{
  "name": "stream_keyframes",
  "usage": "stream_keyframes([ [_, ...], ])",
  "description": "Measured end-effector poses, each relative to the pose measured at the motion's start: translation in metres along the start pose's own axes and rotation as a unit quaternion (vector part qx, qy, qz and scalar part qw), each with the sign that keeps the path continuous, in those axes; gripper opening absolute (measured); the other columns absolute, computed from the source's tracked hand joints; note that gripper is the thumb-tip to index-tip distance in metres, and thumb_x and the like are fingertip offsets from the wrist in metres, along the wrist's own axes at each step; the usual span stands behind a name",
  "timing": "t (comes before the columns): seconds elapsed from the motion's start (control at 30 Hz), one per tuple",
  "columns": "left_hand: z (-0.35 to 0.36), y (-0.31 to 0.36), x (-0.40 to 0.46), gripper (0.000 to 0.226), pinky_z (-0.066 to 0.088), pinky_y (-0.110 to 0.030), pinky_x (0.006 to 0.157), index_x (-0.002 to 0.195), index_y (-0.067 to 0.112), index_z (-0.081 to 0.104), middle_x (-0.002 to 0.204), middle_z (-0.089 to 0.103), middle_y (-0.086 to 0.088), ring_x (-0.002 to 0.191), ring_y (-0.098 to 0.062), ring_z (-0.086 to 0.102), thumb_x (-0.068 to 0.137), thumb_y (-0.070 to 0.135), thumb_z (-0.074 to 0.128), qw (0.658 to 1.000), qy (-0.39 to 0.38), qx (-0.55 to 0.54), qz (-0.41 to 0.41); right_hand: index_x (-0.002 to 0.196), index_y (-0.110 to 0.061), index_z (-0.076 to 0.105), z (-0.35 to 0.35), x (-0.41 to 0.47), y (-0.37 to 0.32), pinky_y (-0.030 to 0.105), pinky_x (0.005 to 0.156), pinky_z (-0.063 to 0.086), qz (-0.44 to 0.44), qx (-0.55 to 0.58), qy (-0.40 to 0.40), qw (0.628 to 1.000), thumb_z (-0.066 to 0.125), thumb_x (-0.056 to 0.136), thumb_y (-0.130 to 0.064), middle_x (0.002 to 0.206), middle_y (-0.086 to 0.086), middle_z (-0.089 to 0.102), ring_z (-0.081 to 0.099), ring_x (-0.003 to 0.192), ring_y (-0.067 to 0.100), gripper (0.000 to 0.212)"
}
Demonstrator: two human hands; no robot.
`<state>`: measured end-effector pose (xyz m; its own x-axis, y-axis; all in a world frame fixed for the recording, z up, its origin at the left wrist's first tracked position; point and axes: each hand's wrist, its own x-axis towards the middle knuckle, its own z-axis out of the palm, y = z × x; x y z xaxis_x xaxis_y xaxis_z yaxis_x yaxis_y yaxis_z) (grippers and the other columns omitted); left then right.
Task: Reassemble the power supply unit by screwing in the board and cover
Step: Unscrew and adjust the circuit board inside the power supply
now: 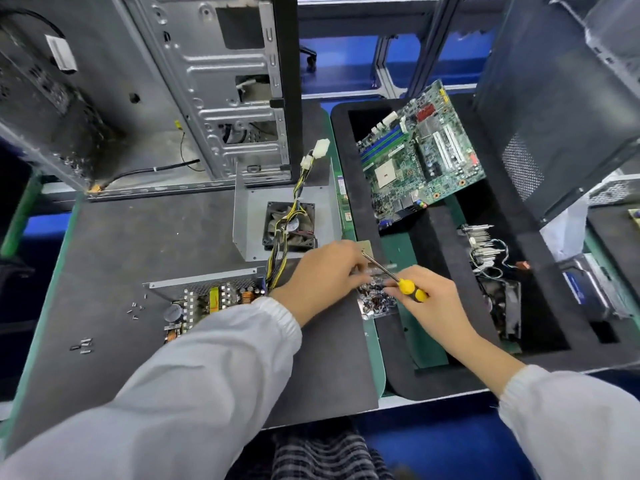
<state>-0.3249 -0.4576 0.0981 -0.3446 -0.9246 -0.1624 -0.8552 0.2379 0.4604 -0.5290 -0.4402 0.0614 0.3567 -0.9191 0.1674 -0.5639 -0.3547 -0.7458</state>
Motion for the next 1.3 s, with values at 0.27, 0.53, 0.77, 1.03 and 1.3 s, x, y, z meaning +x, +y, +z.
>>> stream_keyframes([
  [0.27, 0.005, -0.006, 0.007, 0.025, 0.050, -0.041, 0.074, 0.083, 0.003, 0.061, 0.082, 0.064, -0.011, 0.079, -0.028, 0.059, 0.094, 0.025, 0.064, 0.994, -0.010, -0.090, -0.055, 0.089, -0.016, 0.074, -0.009, 0.007, 0.007, 0.025, 0.072, 0.048, 0.066, 0.054, 0.003, 0.996, 0.068, 0.085, -0.013, 0.086, -0.003, 0.063, 0.060, 0.082, 0.012, 0.007],
  [0.53, 0.007, -0.007, 0.007, 0.017, 0.051, -0.043, 0.078, 0.093, 0.005, 0.065, 0.086, 0.066, -0.011, 0.084, -0.028, 0.059, 0.095, 0.021, 0.062, 0.994, -0.011, -0.093, -0.050, 0.084, -0.016, 0.075, -0.018, 0.009, 0.012, 0.034, 0.056, 0.046, 0.019, -0.090, -0.064, 0.994, 0.075, 0.080, -0.018, 0.076, -0.010, 0.050, 0.053, 0.067, 0.016, 0.004],
  [0.77, 0.008, -0.008, 0.009, 0.012, 0.052, -0.046, 0.078, 0.093, 0.003, 0.065, 0.089, 0.065, -0.014, 0.086, -0.032, 0.059, 0.096, 0.013, 0.061, 0.996, -0.022, -0.069, -0.057, 0.070, -0.016, 0.067, -0.007, 0.010, 0.007, 0.023, 0.045, 0.033, -0.022, -0.235, -0.101, 0.967, 0.075, 0.080, -0.029, 0.067, -0.009, 0.039, 0.046, 0.054, 0.017, 0.018],
  [1.03, 0.005, -0.006, 0.009, 0.007, 0.051, -0.046, 0.079, 0.095, 0.006, 0.062, 0.096, 0.064, -0.014, 0.091, -0.033, 0.059, 0.094, 0.005, 0.055, 0.998, -0.031, -0.044, -0.042, 0.080, -0.011, 0.063, -0.005, 0.009, 0.009, 0.037, 0.051, 0.046, -0.004, -0.234, -0.116, 0.965, 0.067, 0.086, -0.031, 0.074, -0.003, 0.046, 0.053, 0.061, 0.022, 0.022],
  [1.3, -0.002, -0.002, 0.011, 0.018, 0.043, -0.037, 0.069, 0.084, 0.014, 0.046, 0.083, 0.052, -0.003, 0.088, -0.029, 0.056, 0.097, 0.019, 0.058, 0.998, -0.024, -0.048, -0.020, 0.078, -0.026, 0.060, -0.010, -0.009, -0.005, 0.025, 0.060, 0.039, 0.117, 0.028, -0.120, 0.985, 0.063, 0.089, -0.025, 0.077, -0.010, 0.063, 0.050, 0.064, 0.012, 0.011],
])
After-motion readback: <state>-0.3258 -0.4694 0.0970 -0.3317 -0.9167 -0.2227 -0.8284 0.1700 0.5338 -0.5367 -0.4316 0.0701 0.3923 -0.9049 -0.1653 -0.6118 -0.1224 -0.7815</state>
